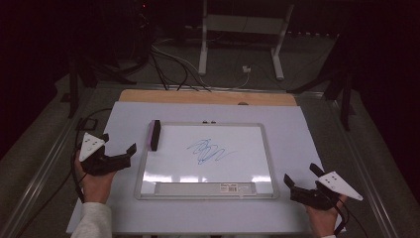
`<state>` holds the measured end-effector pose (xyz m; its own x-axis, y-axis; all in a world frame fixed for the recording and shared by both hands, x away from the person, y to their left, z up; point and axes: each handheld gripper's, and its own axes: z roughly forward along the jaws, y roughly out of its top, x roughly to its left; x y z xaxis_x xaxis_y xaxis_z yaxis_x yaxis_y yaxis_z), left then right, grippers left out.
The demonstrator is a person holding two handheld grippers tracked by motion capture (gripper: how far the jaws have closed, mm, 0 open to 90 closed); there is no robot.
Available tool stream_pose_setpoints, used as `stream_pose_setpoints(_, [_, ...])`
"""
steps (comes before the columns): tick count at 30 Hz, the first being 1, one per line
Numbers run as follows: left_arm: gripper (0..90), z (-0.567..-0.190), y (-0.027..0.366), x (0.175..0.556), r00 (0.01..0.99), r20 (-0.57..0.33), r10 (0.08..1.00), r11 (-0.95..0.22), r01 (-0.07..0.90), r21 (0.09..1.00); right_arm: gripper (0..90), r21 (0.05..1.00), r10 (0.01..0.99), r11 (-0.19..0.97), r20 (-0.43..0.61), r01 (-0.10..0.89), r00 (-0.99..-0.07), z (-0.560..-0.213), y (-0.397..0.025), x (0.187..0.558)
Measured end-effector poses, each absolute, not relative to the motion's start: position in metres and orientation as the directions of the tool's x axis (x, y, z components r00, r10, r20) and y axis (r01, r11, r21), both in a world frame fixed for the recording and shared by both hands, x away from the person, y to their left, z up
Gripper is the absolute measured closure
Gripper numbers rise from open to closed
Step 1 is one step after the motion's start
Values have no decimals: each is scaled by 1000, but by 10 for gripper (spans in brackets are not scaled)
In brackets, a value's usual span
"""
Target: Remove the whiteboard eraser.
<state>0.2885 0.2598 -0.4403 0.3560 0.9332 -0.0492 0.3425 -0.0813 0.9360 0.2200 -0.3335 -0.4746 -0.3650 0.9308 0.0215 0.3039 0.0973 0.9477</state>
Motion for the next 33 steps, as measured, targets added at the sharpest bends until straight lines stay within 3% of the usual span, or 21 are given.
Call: stream_pose_setpoints(33, [6,-465,246,345,302,-86,950,-66,459,886,0,948,934,82,34,307,-356,-475,-336,220])
